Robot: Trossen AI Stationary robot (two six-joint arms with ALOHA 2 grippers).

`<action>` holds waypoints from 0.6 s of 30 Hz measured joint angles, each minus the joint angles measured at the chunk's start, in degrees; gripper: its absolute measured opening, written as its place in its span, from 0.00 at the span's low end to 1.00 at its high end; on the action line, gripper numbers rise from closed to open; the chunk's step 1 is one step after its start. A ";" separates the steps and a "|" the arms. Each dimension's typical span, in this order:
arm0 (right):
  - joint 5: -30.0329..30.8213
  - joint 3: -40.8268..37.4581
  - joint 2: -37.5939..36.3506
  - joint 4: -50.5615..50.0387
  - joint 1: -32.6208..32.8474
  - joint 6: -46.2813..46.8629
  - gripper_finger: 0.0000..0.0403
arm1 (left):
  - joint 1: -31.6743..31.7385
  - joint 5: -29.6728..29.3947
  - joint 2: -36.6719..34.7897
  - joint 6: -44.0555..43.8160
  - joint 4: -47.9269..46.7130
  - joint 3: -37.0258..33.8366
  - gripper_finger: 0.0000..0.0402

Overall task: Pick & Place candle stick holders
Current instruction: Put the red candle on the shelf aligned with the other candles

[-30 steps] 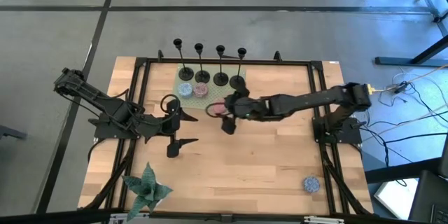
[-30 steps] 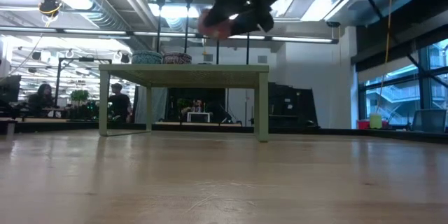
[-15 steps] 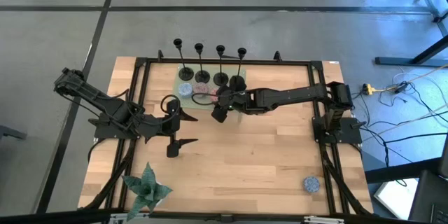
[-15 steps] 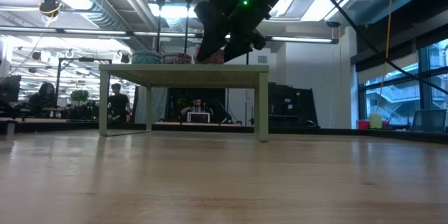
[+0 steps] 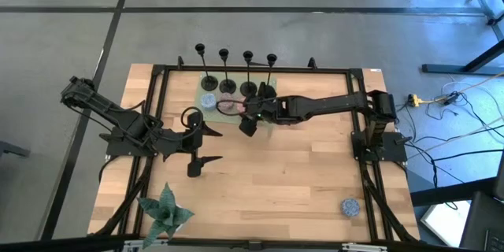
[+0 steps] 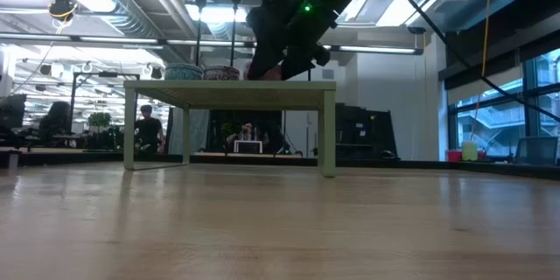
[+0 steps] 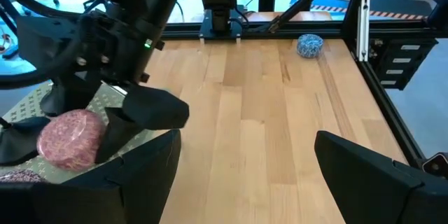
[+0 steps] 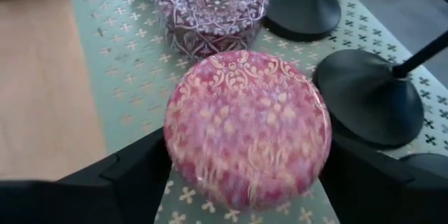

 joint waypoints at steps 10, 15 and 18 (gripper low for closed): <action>0.12 0.00 0.00 -0.02 0.02 -0.06 0.86 | 0.00 0.01 0.00 0.00 0.00 0.00 0.81; 0.25 0.00 0.00 0.03 0.15 -1.12 0.86 | 0.00 0.01 0.00 0.00 0.00 0.00 0.81; 0.51 0.00 0.00 0.05 0.48 -3.37 0.86 | -0.01 0.01 0.00 0.00 0.00 0.00 0.81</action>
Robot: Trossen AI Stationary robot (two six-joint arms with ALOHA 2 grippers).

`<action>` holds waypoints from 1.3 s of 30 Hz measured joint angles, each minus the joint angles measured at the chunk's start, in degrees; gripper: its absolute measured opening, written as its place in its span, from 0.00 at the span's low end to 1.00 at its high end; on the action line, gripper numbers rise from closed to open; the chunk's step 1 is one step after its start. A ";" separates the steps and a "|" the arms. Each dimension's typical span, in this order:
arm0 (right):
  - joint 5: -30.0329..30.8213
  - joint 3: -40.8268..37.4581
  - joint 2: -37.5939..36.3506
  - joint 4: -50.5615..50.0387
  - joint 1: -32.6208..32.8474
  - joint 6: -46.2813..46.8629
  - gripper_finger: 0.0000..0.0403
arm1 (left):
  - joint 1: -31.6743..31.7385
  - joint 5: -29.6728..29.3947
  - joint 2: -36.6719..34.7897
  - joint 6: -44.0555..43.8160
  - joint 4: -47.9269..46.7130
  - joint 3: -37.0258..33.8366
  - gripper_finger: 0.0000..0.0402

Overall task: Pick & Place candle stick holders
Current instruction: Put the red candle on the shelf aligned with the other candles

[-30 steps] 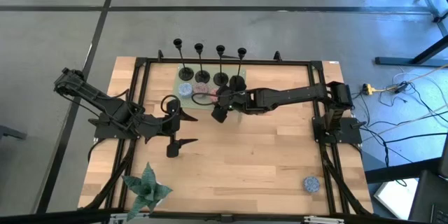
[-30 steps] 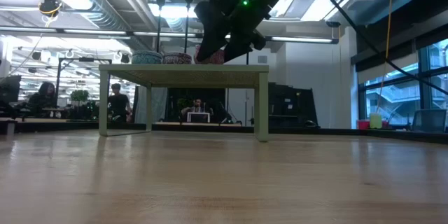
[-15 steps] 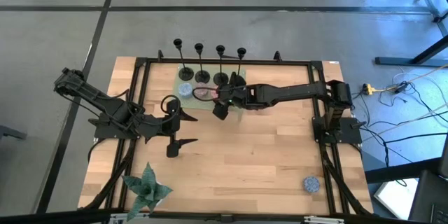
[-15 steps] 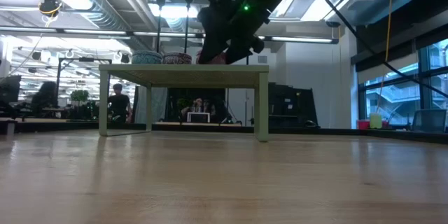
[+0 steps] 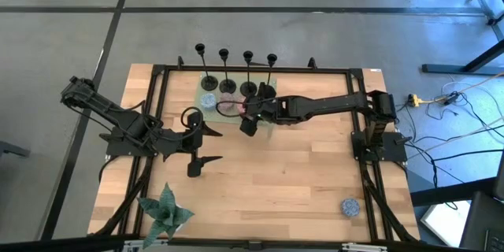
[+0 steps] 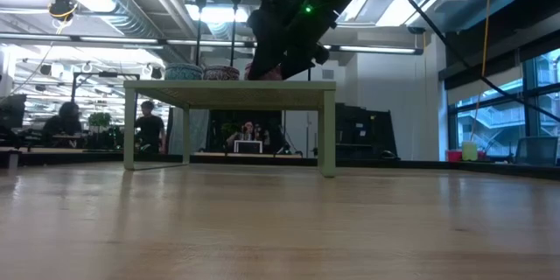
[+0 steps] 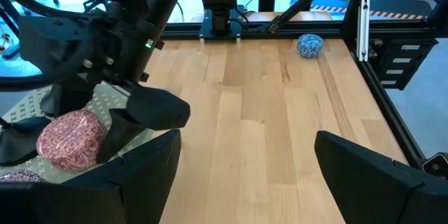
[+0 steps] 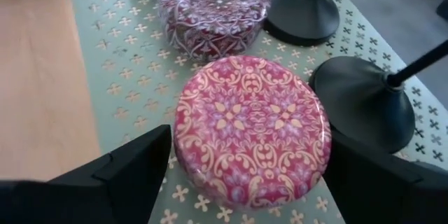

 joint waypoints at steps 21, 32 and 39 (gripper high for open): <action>10.90 -0.02 -5.99 -3.48 6.96 -5.44 0.86 | 0.00 0.02 0.00 -0.02 -0.01 0.00 0.81; 2.92 -0.02 -5.50 -4.43 8.85 -1.05 0.52 | 0.00 0.00 0.00 -0.02 0.00 0.00 0.81; -0.35 -0.04 -3.10 -4.42 5.76 2.07 0.24 | 0.00 0.01 0.00 -0.12 0.00 0.00 0.81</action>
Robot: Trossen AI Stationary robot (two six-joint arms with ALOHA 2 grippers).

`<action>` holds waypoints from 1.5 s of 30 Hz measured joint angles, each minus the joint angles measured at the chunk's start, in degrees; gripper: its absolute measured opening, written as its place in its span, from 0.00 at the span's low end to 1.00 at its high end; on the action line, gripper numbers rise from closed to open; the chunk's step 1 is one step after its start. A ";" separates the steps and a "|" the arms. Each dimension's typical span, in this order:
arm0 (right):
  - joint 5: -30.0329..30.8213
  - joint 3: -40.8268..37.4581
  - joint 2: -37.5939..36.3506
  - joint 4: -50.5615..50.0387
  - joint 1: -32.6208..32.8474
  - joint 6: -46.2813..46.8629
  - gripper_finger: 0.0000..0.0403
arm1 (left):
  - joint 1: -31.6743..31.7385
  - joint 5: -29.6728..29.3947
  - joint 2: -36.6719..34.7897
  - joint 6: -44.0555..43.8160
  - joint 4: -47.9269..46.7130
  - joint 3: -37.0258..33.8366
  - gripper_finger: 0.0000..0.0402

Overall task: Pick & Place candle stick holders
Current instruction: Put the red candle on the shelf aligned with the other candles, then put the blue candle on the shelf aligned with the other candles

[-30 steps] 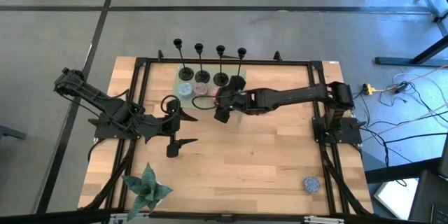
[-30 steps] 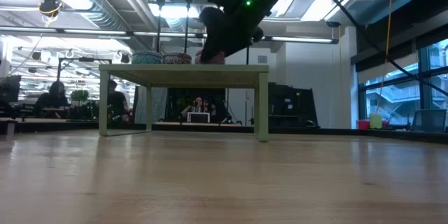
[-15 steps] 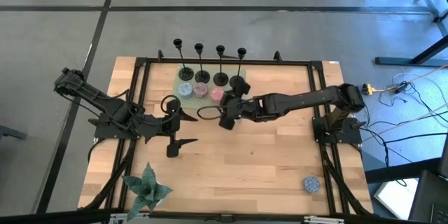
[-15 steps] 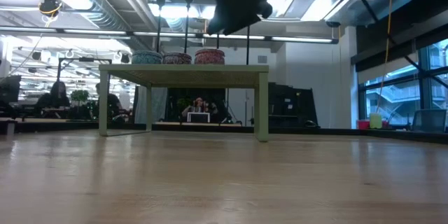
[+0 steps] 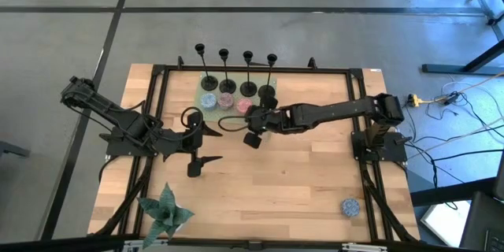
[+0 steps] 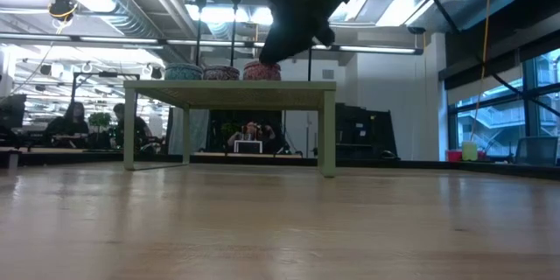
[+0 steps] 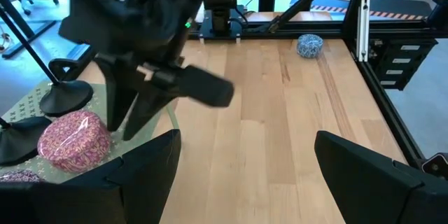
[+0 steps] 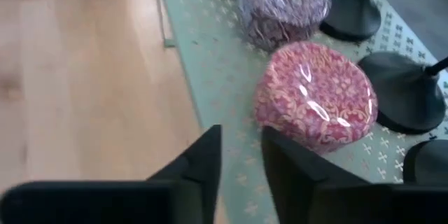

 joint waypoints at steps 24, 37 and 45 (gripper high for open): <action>-7.08 0.00 -0.36 -0.71 -2.34 -2.69 0.02 | -0.01 1.52 0.00 0.06 0.00 0.00 0.81; -5.17 0.00 -15.46 -17.22 11.71 5.47 0.07 | 0.06 1.23 0.00 0.10 -0.02 0.00 0.81; -9.40 0.02 -18.39 -27.43 18.35 10.79 0.19 | 0.07 1.04 0.00 0.04 0.02 0.00 0.81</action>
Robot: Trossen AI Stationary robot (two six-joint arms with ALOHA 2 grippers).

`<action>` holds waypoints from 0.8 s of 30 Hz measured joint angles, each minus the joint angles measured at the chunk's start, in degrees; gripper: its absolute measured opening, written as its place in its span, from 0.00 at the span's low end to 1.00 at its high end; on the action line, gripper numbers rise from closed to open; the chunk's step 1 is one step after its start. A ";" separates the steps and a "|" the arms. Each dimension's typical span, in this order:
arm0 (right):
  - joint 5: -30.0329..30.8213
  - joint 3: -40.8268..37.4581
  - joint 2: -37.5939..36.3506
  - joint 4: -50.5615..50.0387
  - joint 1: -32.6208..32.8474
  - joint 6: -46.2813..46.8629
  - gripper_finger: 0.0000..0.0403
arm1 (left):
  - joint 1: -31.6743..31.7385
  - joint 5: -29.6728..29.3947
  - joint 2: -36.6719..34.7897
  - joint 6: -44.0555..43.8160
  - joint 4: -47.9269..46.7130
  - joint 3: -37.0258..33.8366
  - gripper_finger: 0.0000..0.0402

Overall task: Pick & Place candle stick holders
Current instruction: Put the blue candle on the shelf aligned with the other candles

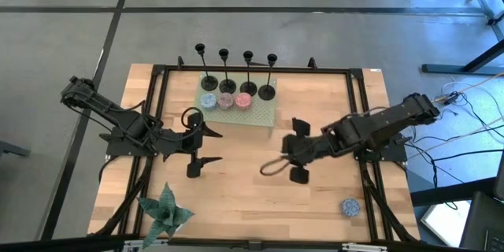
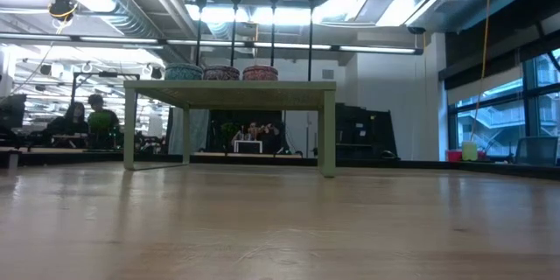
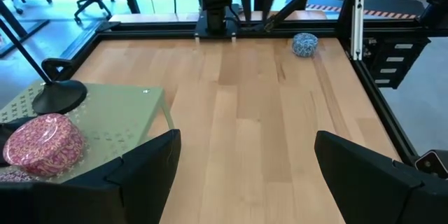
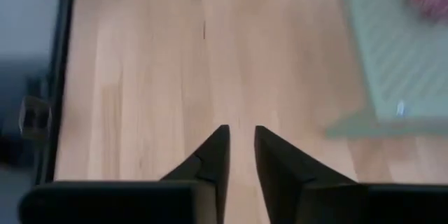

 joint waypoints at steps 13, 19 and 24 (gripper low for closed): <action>-5.13 -0.27 0.28 -21.64 4.10 24.08 0.52 | 0.00 -2.14 0.00 -3.77 0.00 0.00 0.81; -14.53 -4.28 0.28 -23.36 6.61 34.58 0.64 | -0.01 -3.17 0.00 -4.44 0.00 0.00 0.81; -22.48 -10.18 0.28 -22.04 10.20 42.38 0.72 | 0.00 -3.26 0.00 -4.44 0.00 0.00 0.81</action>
